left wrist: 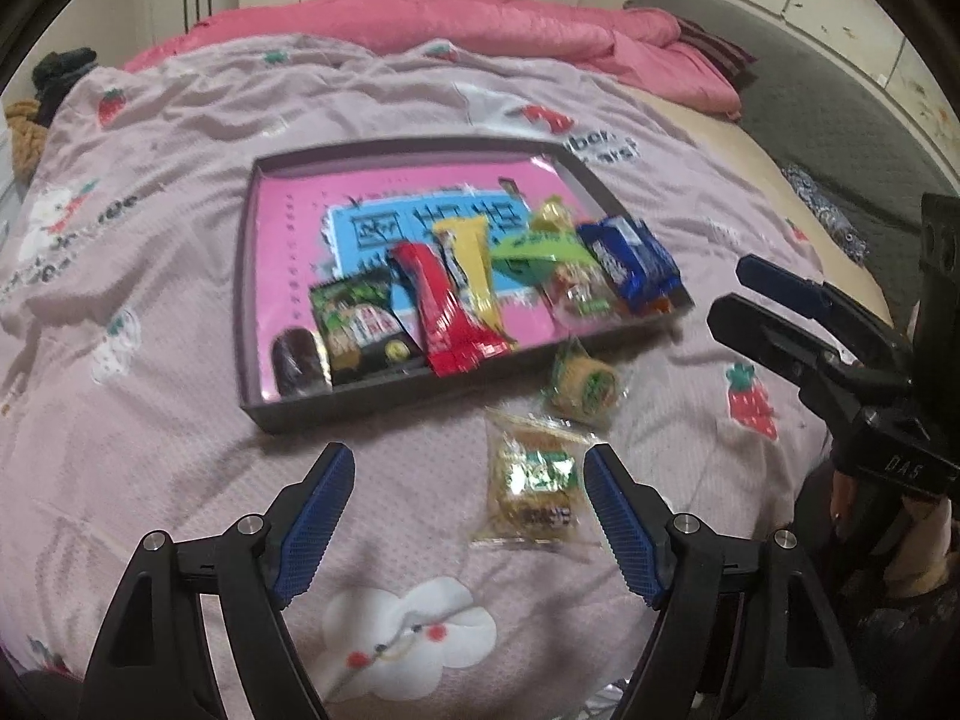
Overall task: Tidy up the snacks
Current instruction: 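Withdraw both grippers toward the two clear cake packets on the cover, then grasp the large clear cake packet with the left gripper while the right grasps the small one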
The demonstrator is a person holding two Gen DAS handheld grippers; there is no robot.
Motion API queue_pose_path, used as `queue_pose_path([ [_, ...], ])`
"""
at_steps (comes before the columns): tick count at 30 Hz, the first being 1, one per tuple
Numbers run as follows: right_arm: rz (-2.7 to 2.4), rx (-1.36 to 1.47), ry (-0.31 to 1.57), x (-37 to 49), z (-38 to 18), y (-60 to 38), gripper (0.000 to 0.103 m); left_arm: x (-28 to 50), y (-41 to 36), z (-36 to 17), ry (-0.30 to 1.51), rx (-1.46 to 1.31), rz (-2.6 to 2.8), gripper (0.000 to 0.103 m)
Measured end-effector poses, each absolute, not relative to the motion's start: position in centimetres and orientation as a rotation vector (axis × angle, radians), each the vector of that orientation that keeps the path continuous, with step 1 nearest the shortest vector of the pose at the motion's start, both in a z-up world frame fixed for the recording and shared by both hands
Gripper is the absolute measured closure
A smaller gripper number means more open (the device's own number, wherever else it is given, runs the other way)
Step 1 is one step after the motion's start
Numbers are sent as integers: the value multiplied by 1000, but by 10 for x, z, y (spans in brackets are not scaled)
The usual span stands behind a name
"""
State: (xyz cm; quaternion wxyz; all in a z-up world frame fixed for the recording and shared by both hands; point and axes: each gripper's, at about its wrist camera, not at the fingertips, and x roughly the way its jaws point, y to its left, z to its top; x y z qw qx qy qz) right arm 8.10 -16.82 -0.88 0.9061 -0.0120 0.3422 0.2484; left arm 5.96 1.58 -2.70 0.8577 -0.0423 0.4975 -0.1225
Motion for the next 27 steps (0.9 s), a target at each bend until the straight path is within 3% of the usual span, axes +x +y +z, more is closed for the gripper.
queue_pose_path([
  [15,495,-85,822,88,-33,-164,24,61,-7,-74,1176,-114,-299,23],
  [27,525,-188,925,100,-63,-147,24,72,-11,-88,1177,-130,-288,23],
])
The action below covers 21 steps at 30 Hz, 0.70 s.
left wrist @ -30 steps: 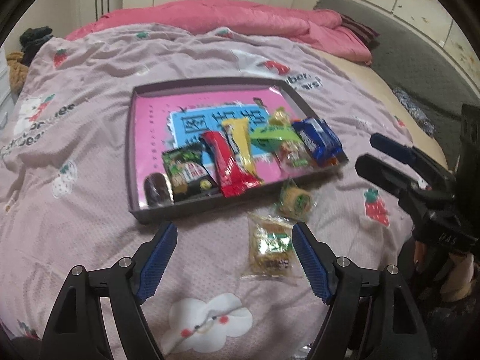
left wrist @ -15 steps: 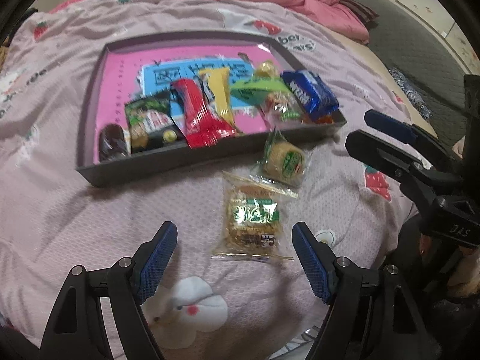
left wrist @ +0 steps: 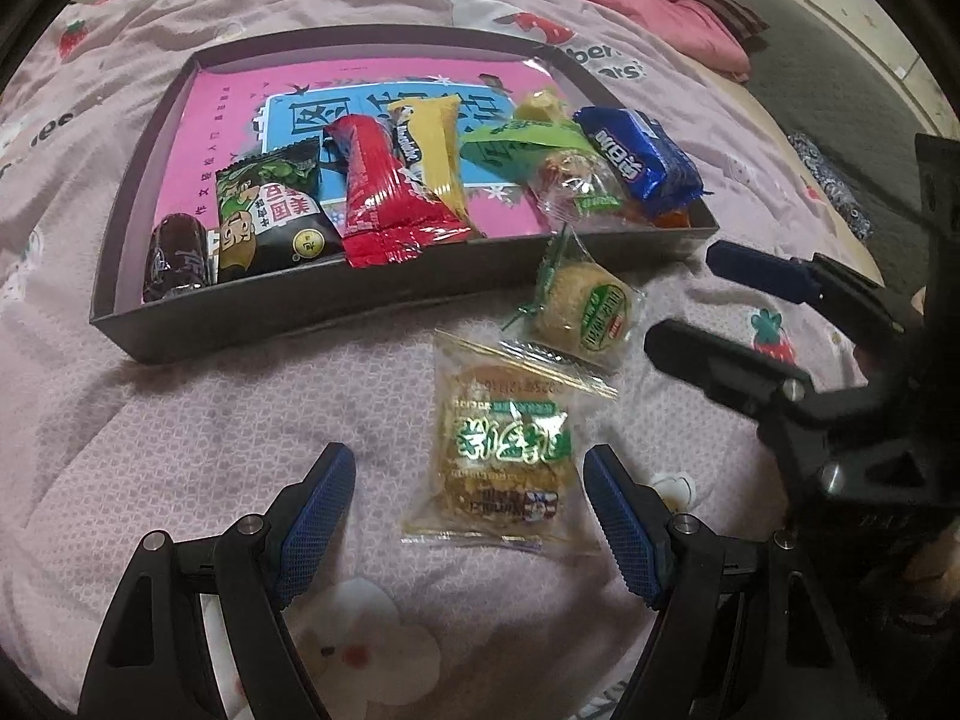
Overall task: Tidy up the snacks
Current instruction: 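Grasp the large clear cake packet with the left gripper while the right grasps the small one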
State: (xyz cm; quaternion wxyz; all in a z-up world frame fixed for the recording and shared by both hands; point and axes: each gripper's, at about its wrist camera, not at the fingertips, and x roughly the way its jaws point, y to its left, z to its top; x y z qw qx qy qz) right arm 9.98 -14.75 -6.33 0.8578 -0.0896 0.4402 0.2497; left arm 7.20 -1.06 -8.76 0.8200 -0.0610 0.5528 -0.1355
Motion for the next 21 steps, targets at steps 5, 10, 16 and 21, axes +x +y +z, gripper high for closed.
queue_pose_path([
  [5,527,-224,939,106,-70,-143,24,79,-13,-92,1181,-101,-291,31],
  [10,546,-280,930,108,-77,-135,24,83,-9,-90,1182,-108,-305,53],
  [16,598,-384,913,103,-86,-113,25,78,3,-84,1188,-138,-312,55],
  [21,615,-502,879,96,-96,-93,49,72,19,-66,1165,-185,-293,55],
])
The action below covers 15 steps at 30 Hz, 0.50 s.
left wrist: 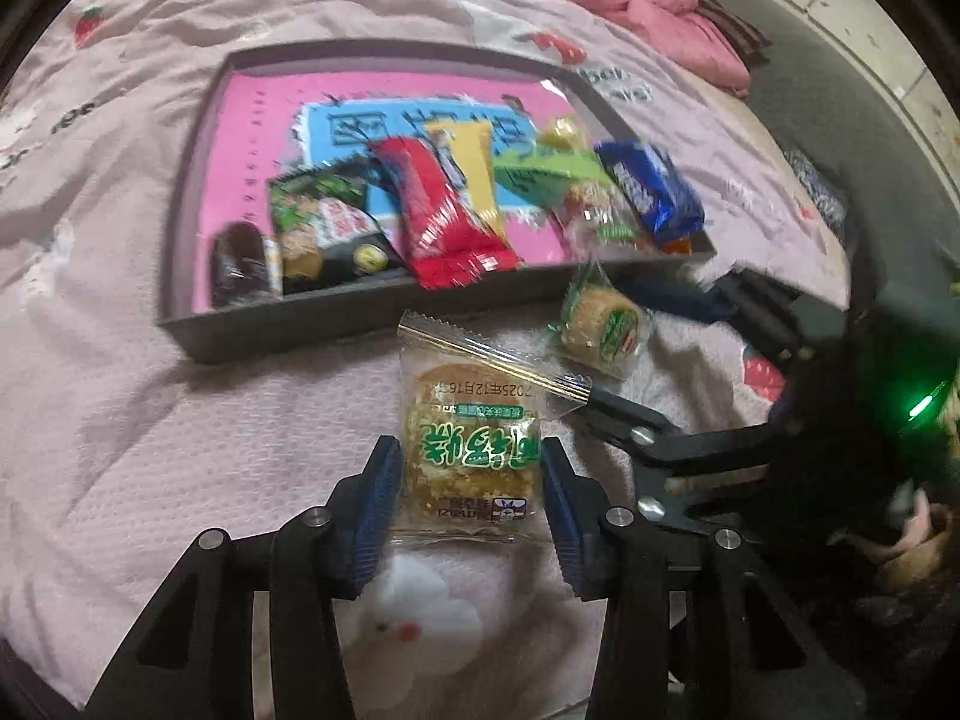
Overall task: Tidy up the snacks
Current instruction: 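Grasp the large clear cake packet with the left gripper while the right grasps the small one, then carry both cake packets over the tray with both grippers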
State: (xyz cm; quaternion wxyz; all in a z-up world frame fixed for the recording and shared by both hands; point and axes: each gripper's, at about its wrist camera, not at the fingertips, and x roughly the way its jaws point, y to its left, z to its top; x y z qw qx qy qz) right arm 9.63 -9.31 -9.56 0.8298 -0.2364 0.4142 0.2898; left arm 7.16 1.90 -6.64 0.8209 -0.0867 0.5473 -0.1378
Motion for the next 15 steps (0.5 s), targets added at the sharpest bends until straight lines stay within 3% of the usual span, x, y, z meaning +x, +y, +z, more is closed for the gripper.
queue_pose_path([
  [3,644,-496,863,95,-94,-90,54,69,29,-53,1124,-201,-281,55],
  [4,653,-482,858,95,-92,-90,60,69,33,-48,1109,-207,-273,55],
  [15,744,-119,775,99,-42,-126,60,89,68,-31,1027,-288,-202,55],
])
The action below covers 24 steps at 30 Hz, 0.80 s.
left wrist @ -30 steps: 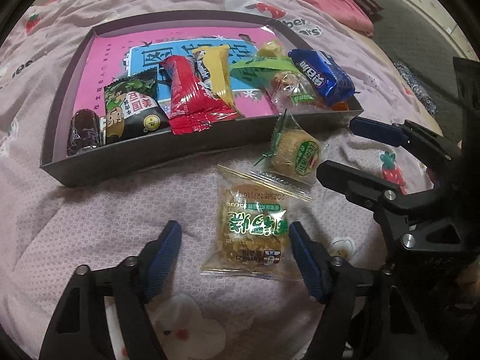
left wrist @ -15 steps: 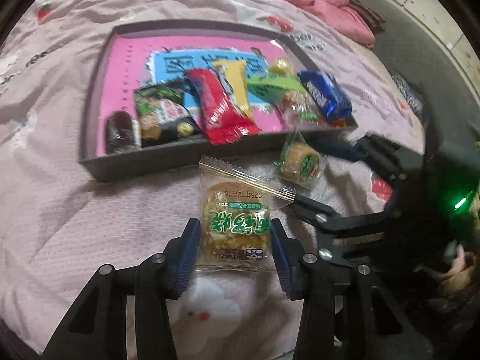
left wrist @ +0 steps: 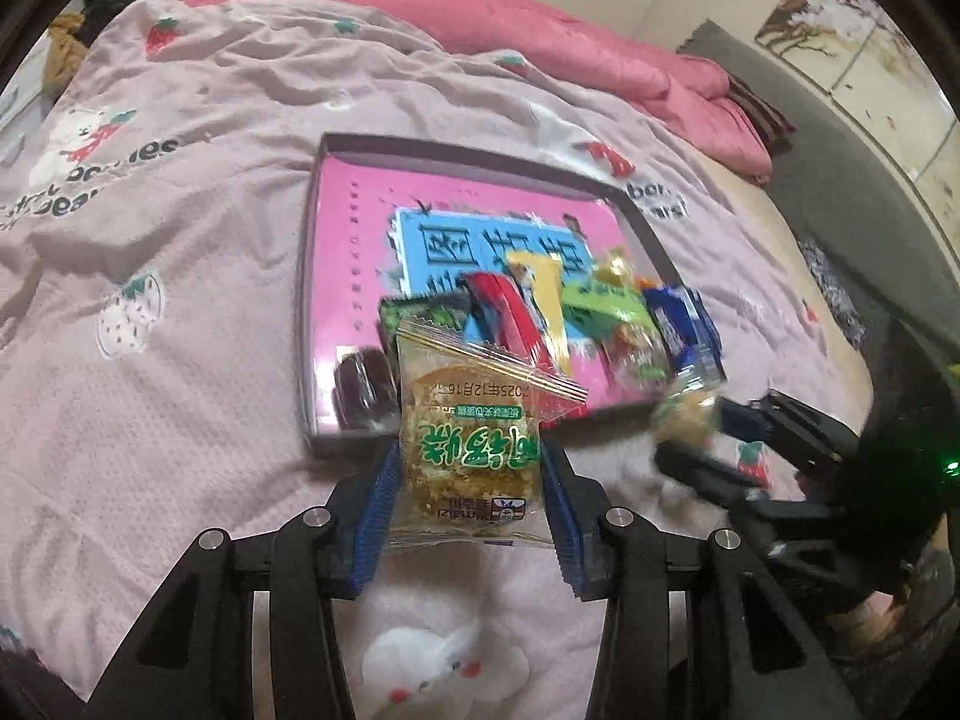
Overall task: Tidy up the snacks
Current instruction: 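Carry both cake packets over the tray with both grippers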
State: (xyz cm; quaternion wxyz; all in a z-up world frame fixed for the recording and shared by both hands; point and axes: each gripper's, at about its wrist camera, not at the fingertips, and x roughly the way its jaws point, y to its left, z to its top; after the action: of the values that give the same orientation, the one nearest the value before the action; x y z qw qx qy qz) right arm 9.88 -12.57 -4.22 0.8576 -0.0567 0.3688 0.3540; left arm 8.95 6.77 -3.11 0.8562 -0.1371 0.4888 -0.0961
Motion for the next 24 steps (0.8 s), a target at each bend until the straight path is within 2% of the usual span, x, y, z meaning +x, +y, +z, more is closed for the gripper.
queue_pose_path([
  [6,640,-31,720,124,-27,-137,60,110,64,-24,976,-263,-170,55],
  [24,563,-1,765,152,-47,-135,60,146,34,-52,1003,-190,-154,55],
])
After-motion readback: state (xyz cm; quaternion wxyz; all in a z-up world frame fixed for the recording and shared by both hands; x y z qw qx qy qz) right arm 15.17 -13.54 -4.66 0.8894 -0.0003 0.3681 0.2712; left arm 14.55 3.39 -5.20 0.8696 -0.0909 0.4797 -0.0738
